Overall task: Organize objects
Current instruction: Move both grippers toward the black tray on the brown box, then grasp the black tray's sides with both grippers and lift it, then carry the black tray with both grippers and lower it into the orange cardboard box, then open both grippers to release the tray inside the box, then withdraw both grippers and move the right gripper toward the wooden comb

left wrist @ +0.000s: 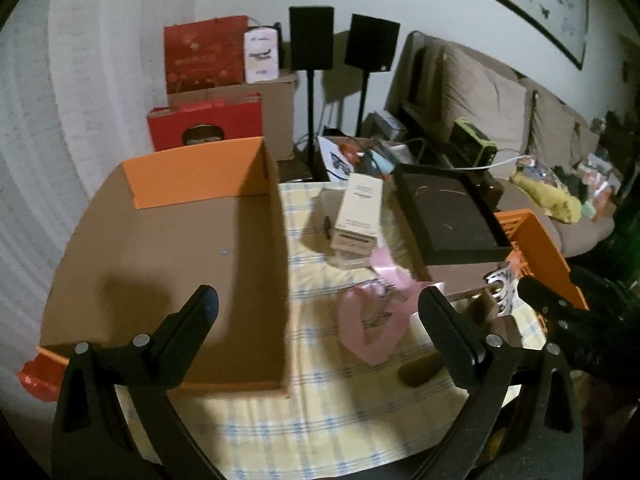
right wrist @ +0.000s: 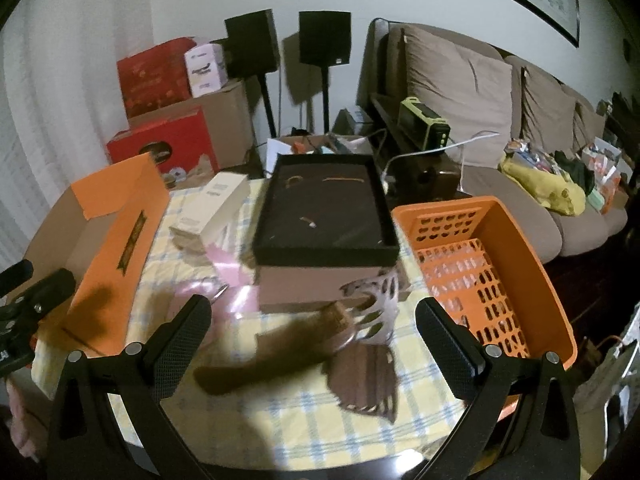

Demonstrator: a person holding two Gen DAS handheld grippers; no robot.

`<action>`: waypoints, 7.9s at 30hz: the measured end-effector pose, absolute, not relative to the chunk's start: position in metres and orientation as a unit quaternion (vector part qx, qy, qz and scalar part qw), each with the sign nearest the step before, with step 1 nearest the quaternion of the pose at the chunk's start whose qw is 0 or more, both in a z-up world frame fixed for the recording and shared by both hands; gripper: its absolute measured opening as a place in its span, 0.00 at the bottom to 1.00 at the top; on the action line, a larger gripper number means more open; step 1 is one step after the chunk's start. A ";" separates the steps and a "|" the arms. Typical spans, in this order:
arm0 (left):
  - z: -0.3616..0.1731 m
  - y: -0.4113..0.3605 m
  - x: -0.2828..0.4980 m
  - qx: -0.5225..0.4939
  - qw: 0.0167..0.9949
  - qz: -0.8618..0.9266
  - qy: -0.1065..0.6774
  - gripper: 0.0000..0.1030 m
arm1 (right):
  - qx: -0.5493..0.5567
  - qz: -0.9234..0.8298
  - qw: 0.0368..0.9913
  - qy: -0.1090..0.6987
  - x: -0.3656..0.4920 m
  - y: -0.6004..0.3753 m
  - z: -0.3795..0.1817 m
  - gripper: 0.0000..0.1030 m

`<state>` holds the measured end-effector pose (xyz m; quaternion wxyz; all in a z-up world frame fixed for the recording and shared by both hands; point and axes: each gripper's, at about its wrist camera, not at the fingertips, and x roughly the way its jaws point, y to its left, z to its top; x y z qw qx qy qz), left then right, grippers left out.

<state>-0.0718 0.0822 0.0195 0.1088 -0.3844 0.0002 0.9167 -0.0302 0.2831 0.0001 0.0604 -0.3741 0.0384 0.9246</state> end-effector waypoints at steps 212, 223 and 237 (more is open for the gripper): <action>0.036 -0.009 -0.116 -0.431 0.136 0.892 -0.018 0.85 | -0.405 0.913 -0.039 -0.020 -0.081 0.193 0.051 0.76; 0.023 0.037 -0.105 -0.444 0.183 0.877 -0.022 1.00 | -0.423 0.906 0.001 0.014 -0.062 0.258 0.030 0.76; -0.004 0.106 -0.078 -0.438 0.244 0.865 0.011 1.00 | -0.445 0.892 0.062 0.052 -0.032 0.325 -0.012 0.79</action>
